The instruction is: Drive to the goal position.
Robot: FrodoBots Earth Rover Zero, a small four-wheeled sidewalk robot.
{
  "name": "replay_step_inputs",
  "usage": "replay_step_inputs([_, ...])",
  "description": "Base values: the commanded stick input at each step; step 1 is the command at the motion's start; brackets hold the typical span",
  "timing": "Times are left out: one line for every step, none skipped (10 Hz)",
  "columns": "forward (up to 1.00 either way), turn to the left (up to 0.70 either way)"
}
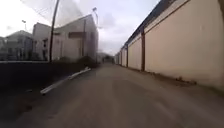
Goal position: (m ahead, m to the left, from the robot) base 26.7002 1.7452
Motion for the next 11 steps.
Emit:
replay_step_inputs([0.5, 0.0])
replay_step_inputs([0.5, 0.0])
replay_step_inputs([0.5, 0.0])
replay_step_inputs([0.5, 0.0])
replay_step_inputs([0.5, 0.0])
replay_step_inputs([0.5, 0.0])
replay_step_inputs([0.5, 0.0])
replay_step_inputs([0.5, 0.0])
replay_step_inputs([0.5, 0.0])
replay_step_inputs([0.5, 0.0])
replay_step_inputs([0.5, 0.0])
